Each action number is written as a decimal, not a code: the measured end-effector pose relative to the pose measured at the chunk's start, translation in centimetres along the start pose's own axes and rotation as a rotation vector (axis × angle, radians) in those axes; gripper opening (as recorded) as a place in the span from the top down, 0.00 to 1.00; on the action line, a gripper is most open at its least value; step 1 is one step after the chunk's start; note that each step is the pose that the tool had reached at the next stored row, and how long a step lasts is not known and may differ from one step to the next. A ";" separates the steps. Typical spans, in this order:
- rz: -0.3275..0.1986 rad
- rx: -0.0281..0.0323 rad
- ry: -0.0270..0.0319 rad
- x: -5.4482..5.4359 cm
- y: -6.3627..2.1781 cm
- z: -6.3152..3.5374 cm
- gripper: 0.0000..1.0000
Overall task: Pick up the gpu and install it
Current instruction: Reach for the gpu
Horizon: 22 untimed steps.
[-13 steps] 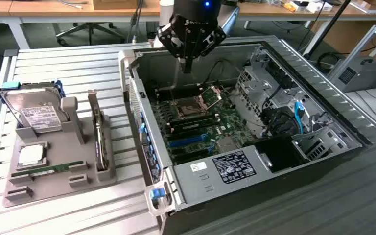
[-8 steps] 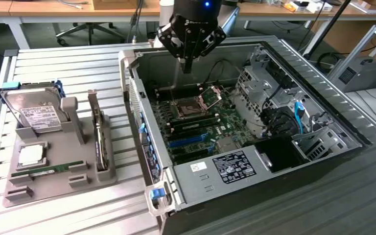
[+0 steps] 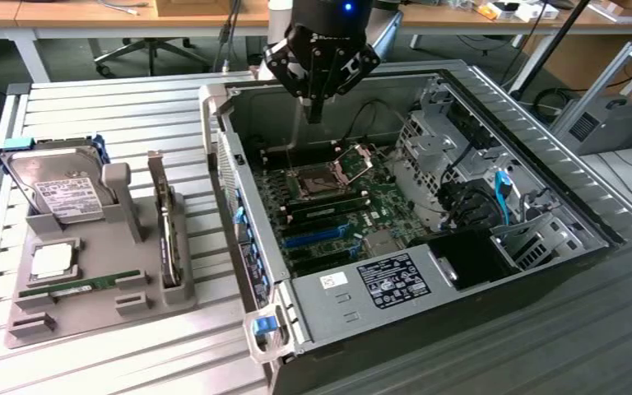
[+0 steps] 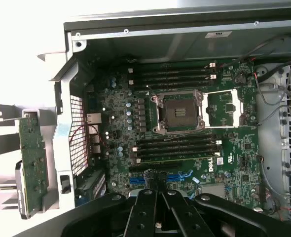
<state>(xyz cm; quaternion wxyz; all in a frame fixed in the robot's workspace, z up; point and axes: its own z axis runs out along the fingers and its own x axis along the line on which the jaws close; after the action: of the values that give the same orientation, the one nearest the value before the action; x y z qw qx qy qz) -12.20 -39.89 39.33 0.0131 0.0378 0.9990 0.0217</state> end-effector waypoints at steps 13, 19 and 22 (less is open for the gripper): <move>0.000 0.0000 -0.0003 4.3 -0.32 -0.11 0.89; 0.000 0.0000 -0.0004 5.6 -0.42 -0.14 0.89; 0.000 0.0000 -0.0006 6.2 -0.47 -0.15 0.89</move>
<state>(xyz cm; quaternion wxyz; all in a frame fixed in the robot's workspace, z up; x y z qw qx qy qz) -18.43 -39.89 39.31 0.0134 0.0379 0.9990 0.0217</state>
